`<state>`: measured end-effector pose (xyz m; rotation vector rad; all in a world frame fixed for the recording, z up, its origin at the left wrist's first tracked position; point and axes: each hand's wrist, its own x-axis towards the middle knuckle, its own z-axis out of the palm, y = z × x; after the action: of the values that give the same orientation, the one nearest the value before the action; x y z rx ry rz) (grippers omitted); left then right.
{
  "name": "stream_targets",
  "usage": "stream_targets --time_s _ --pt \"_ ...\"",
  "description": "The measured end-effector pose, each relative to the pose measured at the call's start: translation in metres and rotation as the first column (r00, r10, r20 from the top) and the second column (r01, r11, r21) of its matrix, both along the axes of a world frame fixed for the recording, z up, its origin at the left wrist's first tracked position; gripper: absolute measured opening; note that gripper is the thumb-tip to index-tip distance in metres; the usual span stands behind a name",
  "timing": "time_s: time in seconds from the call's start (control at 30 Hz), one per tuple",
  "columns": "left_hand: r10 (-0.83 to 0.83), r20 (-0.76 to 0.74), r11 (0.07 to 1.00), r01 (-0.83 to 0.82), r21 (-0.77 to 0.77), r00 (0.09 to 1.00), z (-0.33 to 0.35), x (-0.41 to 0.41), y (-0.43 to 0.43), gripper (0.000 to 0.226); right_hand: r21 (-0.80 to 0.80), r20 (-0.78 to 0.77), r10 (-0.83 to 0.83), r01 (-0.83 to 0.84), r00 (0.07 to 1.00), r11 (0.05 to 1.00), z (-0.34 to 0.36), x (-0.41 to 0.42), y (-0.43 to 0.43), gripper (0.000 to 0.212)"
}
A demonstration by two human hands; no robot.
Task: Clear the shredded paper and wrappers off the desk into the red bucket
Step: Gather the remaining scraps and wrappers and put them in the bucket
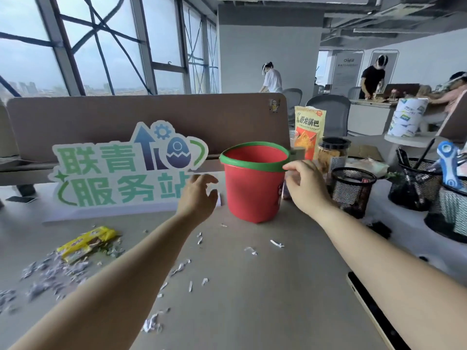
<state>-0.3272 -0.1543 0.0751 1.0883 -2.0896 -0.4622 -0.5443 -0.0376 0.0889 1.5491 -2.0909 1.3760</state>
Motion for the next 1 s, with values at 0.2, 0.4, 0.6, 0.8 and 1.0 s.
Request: stream_targets --time_s 0.2,0.4,0.6,0.8,1.0 --pt "-0.156 0.504 0.981 0.073 0.18 0.849 -0.064 0.018 0.022 0.058 0.467 0.083 0.057 -0.09 0.995 0.88 -0.068 0.027 0.026 0.05" --pt "-0.167 0.6 0.981 0.069 0.184 0.783 -0.078 0.006 0.023 0.06 0.664 0.102 0.12 -0.157 0.988 0.731 -0.101 0.059 0.019 0.072" --pt "-0.195 0.618 0.98 0.17 0.1 0.761 -0.077 0.019 0.029 0.046 0.565 0.292 0.248 -0.376 0.924 0.734 -0.091 0.086 0.019 0.057" --pt "-0.184 0.531 0.983 0.138 0.125 0.827 -0.071 0.034 0.031 0.04 0.561 0.176 0.189 -0.256 0.966 0.787 -0.088 0.088 0.021 0.061" --pt "-0.228 0.55 0.973 0.162 0.166 0.803 -0.075 0.006 0.025 0.055 0.572 0.066 0.138 -0.151 0.988 0.806 -0.104 0.087 0.016 0.073"
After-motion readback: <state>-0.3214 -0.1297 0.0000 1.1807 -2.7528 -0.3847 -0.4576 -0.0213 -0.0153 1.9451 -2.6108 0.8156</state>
